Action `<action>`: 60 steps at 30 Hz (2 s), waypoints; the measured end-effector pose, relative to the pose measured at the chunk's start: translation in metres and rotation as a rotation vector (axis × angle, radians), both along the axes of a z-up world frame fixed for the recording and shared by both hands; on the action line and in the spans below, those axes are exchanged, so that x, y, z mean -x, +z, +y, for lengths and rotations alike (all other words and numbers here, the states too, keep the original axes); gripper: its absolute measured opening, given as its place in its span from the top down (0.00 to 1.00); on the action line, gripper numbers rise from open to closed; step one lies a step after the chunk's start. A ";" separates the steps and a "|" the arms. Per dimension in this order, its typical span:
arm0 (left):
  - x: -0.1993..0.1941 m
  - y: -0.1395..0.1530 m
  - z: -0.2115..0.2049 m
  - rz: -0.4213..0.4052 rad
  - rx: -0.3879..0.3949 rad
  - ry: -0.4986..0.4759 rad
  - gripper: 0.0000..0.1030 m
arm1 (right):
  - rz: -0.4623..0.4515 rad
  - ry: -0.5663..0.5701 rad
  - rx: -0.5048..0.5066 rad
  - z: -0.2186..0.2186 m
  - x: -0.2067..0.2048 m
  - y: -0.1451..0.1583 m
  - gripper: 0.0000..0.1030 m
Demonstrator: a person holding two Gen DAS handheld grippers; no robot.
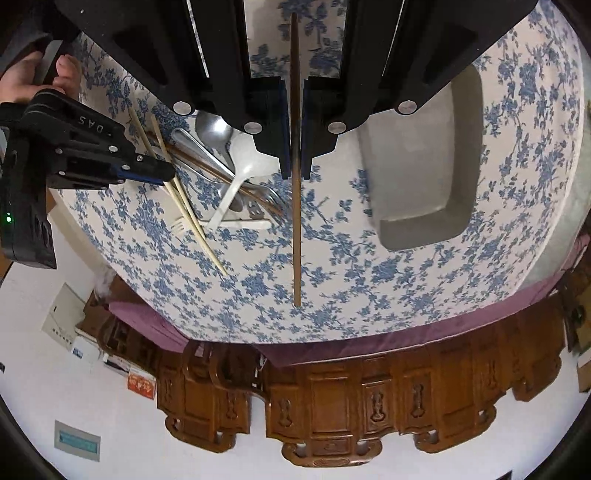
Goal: Organize utensils
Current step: 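Carry the chopstick with the right gripper over the grey metal tray, then lower the chopstick into the tray and open the right gripper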
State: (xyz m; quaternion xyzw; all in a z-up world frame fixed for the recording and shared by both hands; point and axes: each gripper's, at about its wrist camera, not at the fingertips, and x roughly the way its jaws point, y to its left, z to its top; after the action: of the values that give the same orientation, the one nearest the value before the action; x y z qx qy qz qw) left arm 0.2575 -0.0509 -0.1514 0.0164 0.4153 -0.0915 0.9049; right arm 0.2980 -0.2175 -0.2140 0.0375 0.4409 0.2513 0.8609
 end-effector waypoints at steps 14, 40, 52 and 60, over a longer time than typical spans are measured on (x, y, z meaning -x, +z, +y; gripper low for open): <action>0.001 0.002 0.072 -0.041 0.079 0.049 0.96 | -0.056 0.095 -0.029 0.083 0.001 0.048 0.94; -0.033 -0.060 0.127 0.117 0.135 0.087 0.96 | -0.029 0.127 0.016 0.159 -0.007 0.041 0.94; -0.028 -0.036 0.147 0.038 0.099 0.131 0.85 | -0.002 0.111 0.020 0.186 -0.020 0.027 0.94; -0.028 -0.018 0.178 -0.017 0.099 0.192 0.84 | 0.035 0.110 0.012 0.211 -0.030 0.006 0.94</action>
State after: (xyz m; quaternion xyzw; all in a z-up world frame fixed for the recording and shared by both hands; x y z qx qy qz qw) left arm 0.2852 0.1274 -0.1689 -0.0674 0.4020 -0.0246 0.9128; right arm 0.3281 -0.0066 -0.2080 0.0123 0.4589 0.2948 0.8381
